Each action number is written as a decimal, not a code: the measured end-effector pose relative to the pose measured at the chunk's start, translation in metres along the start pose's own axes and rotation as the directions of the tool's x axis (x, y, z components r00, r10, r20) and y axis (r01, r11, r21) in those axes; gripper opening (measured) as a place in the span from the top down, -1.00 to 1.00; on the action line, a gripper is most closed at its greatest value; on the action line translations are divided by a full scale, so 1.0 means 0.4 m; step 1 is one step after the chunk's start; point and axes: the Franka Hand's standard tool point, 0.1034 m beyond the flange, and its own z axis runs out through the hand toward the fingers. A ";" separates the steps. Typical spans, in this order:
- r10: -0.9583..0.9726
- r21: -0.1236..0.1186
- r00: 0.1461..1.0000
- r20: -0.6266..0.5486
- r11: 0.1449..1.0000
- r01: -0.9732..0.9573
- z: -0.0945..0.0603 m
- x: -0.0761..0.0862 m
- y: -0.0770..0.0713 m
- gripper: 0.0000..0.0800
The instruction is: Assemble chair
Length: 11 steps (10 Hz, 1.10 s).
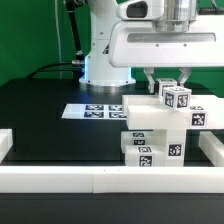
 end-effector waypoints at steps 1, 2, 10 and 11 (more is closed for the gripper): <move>0.040 0.002 0.999 0.000 0.999 -0.040 0.001 0.000 -0.001 0.32; 0.177 0.002 0.984 0.000 0.984 -0.177 0.001 0.000 -0.003 0.32; 0.375 0.002 0.927 0.000 0.927 -0.375 0.001 0.000 -0.004 -0.53; 0.375 0.002 0.927 0.000 0.927 -0.375 0.001 0.000 -0.004 -0.60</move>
Offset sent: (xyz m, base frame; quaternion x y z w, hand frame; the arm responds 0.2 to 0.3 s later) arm -0.0001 0.0004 -0.0014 0.0004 0.0001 0.1982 0.9802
